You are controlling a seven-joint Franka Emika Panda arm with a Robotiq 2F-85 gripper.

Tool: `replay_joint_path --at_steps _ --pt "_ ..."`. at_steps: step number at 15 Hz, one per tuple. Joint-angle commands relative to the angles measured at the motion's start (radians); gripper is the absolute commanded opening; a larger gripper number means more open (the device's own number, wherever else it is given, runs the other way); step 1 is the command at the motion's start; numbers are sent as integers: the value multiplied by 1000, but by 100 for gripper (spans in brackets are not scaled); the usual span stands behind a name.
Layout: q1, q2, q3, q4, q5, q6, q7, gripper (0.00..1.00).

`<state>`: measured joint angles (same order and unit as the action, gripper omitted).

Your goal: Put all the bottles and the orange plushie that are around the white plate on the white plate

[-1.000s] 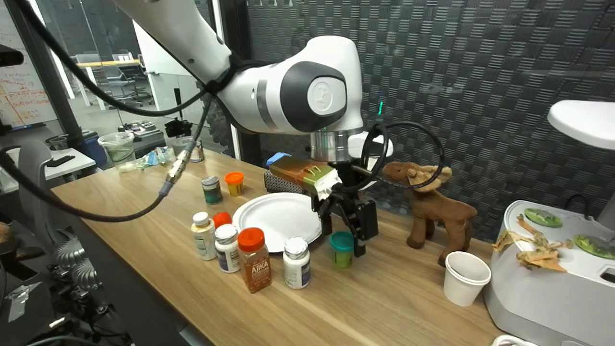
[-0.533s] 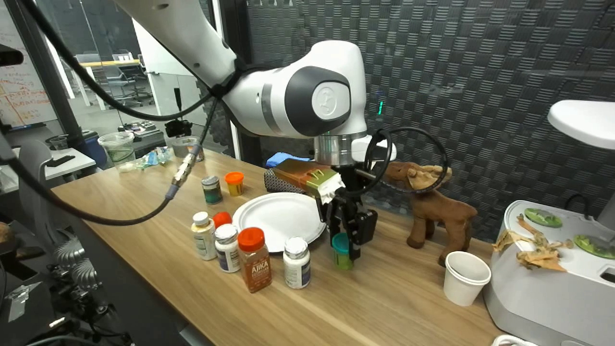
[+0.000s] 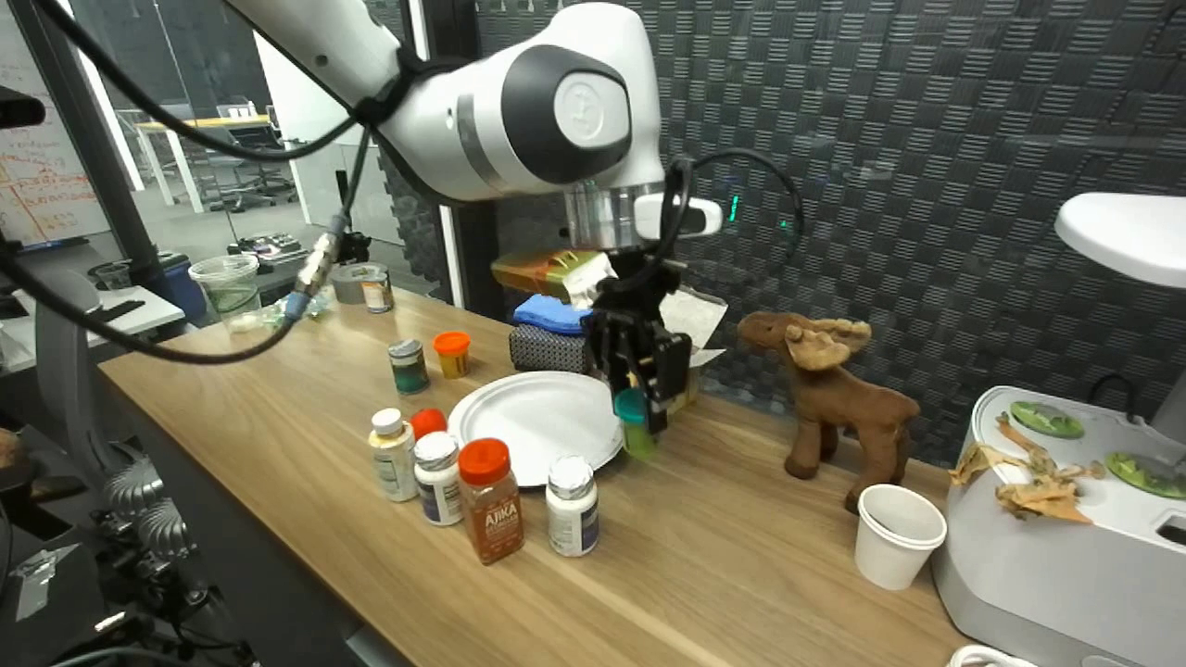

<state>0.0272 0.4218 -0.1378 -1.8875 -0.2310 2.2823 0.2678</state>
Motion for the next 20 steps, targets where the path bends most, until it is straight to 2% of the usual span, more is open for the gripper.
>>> replay_joint_path --at_steps 1,4,8,20 --pt "59 -94 45 -40 -12 -56 15 28" --pt "96 -70 95 -12 -15 -87 4 28" --pt "131 4 109 37 -56 -58 17 28" --pt "109 176 93 214 -20 -61 -11 28"
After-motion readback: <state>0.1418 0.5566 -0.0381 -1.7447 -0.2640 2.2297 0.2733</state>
